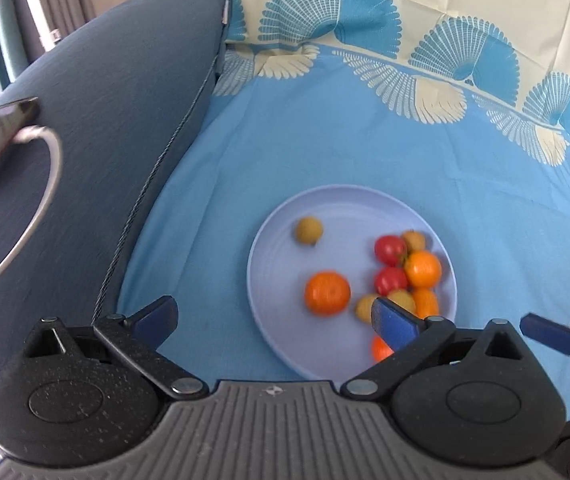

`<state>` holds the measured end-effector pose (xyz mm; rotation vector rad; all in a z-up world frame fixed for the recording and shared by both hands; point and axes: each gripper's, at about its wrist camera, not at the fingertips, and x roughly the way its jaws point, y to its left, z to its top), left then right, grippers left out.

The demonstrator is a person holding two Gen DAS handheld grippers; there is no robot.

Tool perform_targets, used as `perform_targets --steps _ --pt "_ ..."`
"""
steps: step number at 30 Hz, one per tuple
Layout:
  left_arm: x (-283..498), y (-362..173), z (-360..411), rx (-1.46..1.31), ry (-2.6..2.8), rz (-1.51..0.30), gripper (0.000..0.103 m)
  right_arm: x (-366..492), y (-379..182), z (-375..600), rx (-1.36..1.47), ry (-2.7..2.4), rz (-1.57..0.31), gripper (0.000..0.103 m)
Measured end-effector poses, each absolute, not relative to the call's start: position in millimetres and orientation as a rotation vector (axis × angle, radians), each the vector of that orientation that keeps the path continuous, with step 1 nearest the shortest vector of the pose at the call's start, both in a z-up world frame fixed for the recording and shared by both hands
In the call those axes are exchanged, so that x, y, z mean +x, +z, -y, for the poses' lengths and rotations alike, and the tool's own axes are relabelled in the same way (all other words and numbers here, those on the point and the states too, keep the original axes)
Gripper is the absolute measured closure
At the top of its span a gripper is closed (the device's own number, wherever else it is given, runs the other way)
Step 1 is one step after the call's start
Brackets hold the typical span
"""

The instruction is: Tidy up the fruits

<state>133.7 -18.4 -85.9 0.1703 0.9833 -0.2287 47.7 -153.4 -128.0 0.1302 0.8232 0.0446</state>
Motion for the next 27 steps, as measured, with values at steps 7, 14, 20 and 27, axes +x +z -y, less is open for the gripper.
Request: perform_targets --steps 7,14,20,27 --pt "89 -63 2 0.14 -0.217 -0.945 0.0 -3 -106 146 0.158 -0.052 -0.751 0.001" --pt "54 -43 -2 0.142 -0.19 -0.899 0.0 -33 -85 141 0.109 -0.095 -0.677 0.001" --pt "35 -38 -5 0.142 -0.178 -0.887 0.0 -59 -73 138 0.086 -0.1 -0.634 0.001" --pt "22 -34 -4 0.16 -0.175 -0.869 0.0 -76 -66 136 0.07 -0.102 -0.597 0.001"
